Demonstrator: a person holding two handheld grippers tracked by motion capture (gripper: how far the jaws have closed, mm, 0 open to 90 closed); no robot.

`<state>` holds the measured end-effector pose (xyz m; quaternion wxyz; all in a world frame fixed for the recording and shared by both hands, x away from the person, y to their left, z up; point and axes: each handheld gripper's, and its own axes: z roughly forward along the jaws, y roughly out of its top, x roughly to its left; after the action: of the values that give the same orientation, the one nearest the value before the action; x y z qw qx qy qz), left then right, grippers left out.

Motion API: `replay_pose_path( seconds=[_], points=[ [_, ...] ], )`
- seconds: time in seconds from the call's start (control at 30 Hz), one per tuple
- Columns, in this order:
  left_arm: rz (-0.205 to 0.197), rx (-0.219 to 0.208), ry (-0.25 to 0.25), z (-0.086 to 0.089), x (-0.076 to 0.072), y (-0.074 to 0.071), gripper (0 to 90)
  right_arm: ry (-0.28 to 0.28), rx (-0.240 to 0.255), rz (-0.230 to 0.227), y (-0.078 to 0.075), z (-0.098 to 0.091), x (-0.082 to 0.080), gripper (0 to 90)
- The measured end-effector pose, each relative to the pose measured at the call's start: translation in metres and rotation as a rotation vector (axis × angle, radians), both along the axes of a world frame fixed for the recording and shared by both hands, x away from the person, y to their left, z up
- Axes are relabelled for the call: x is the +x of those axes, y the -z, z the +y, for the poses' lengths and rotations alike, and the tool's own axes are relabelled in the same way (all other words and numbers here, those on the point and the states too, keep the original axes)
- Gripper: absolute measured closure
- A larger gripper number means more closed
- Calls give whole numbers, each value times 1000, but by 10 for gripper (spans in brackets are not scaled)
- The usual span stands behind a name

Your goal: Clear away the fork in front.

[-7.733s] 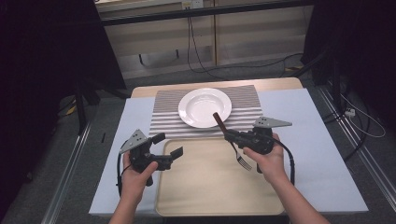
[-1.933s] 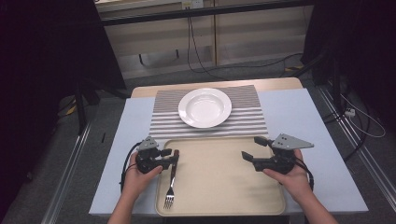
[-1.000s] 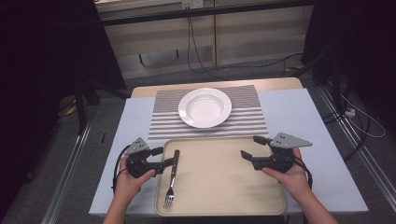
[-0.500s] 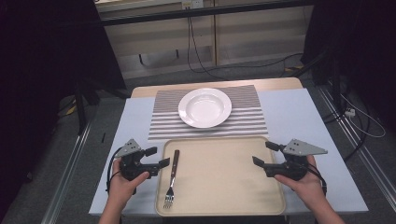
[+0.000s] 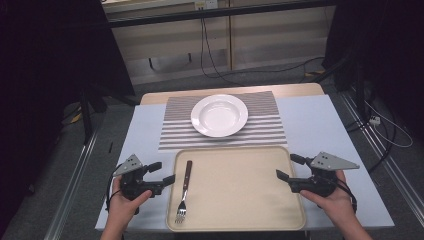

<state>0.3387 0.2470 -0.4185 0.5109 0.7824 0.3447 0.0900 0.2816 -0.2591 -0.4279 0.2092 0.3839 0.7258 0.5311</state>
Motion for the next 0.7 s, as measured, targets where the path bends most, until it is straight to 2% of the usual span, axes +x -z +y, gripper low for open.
replay_pose_path(
  seconds=[0.1, 0.27, 0.47, 0.63, 0.7],
  points=[
    [-2, -5, -1, 0, 0, 0, 196, -6, -16, 0, 1, 1, 0, 236],
    [-4, -4, 12, 1, -2, 0, 191, -4, -16, 0, 1, -1, -2, 236],
    [-8, 11, 1, 5, -3, -1, 181, -7, -34, 1, 1, -3, -5, 234],
    [-9, 6, -3, 6, -4, -2, 176, -4, -29, 10, 3, -9, -9, 231],
    [-11, 19, 1, 6, -5, -1, 170, 0, -29, 12, 3, -12, -10, 231]
  ],
)
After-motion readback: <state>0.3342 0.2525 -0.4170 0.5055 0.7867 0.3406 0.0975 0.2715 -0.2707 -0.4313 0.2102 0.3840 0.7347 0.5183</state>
